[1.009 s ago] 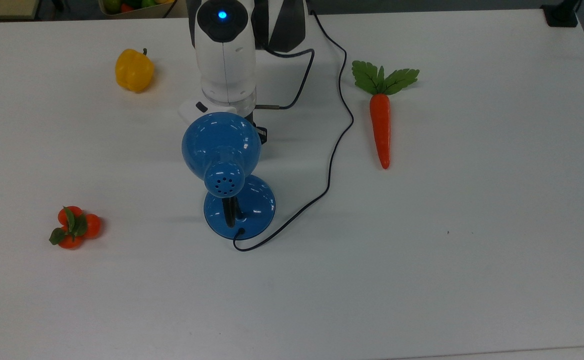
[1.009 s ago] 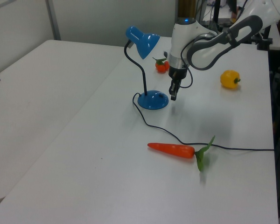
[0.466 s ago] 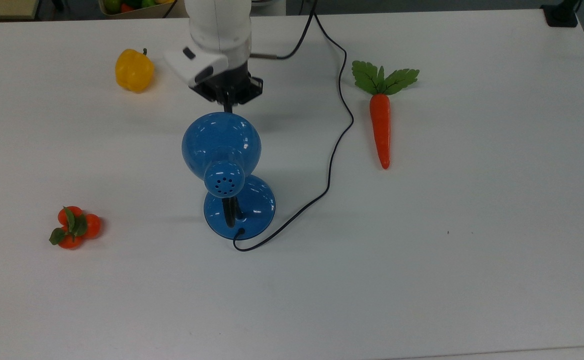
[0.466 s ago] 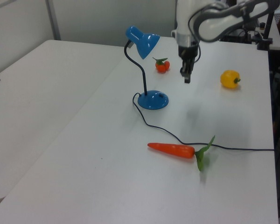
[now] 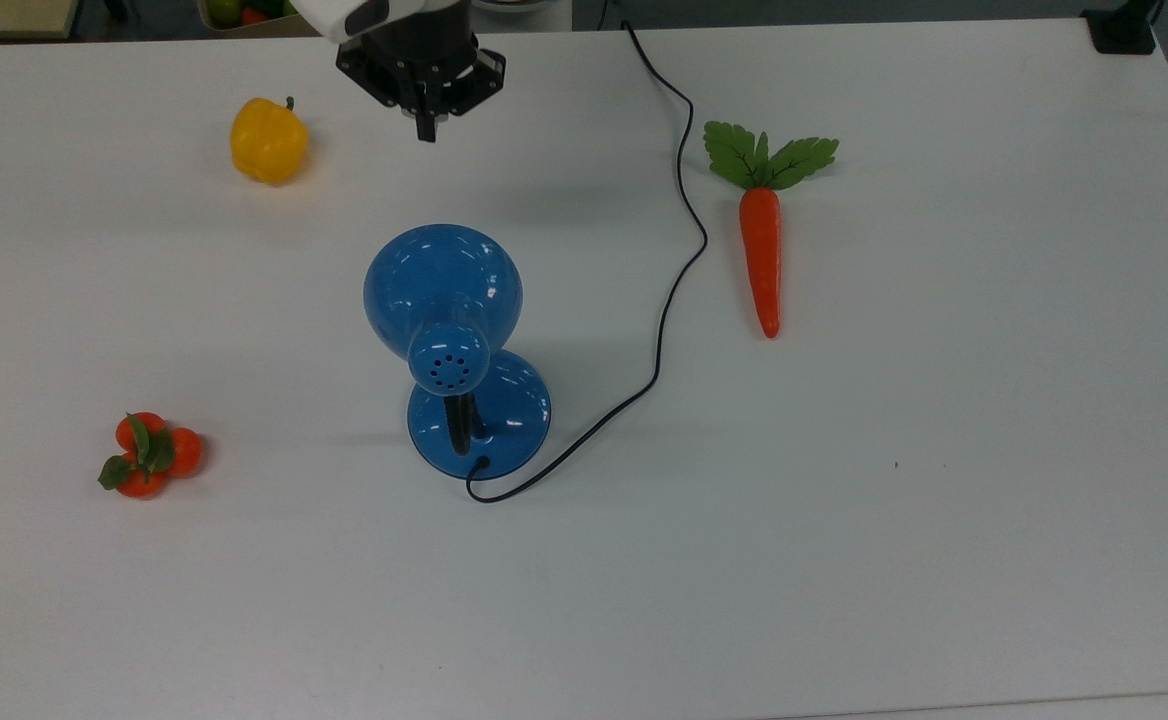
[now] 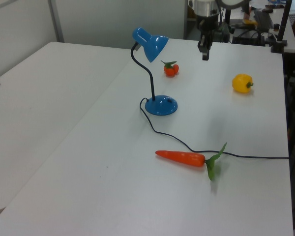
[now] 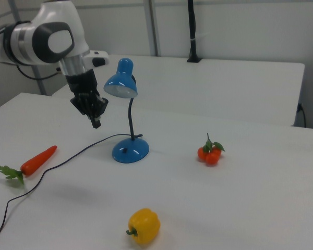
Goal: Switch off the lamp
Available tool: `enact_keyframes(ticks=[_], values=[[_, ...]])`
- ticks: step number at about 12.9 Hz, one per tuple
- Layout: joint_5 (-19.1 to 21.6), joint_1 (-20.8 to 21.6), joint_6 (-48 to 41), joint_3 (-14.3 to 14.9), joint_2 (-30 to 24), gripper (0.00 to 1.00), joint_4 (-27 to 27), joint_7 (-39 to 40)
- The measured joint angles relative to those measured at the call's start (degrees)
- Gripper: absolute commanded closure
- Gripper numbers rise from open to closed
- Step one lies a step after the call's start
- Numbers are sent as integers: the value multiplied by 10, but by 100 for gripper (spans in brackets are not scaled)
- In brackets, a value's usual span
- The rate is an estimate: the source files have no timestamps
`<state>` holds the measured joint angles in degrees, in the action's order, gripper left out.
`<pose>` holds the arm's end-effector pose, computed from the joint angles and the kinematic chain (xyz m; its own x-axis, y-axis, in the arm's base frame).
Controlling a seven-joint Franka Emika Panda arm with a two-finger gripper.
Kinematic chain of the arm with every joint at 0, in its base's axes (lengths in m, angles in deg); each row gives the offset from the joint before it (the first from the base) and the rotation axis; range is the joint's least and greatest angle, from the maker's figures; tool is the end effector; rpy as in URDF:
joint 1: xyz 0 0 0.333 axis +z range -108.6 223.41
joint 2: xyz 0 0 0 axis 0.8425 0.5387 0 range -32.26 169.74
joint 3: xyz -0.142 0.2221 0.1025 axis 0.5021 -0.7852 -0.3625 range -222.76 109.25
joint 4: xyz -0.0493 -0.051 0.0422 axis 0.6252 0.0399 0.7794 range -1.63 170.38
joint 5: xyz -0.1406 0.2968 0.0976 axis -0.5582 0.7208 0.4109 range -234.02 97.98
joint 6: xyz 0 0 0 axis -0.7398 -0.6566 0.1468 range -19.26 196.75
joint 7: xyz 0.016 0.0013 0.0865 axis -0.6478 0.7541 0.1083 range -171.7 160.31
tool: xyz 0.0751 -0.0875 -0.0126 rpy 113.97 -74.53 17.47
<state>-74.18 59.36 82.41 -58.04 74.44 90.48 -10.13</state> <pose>0.5380 0.0195 0.5019 0.9999 -0.0005 -0.0128 0.0008 -0.9946 0.1041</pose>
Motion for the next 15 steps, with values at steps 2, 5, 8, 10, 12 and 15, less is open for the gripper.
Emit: enact_keyframes(ticks=[2,5,8,10,12,15], values=[[0,-1,-22,1,-15,100,-12,18],[0,-2,-57,8,-46,95,-27,50],[0,-2,-63,14,-51,21,-41,54],[0,-5,-75,17,-52,0,-44,54],[0,-9,-78,18,-54,0,-45,55],[0,-14,-78,19,-56,0,-45,55]])
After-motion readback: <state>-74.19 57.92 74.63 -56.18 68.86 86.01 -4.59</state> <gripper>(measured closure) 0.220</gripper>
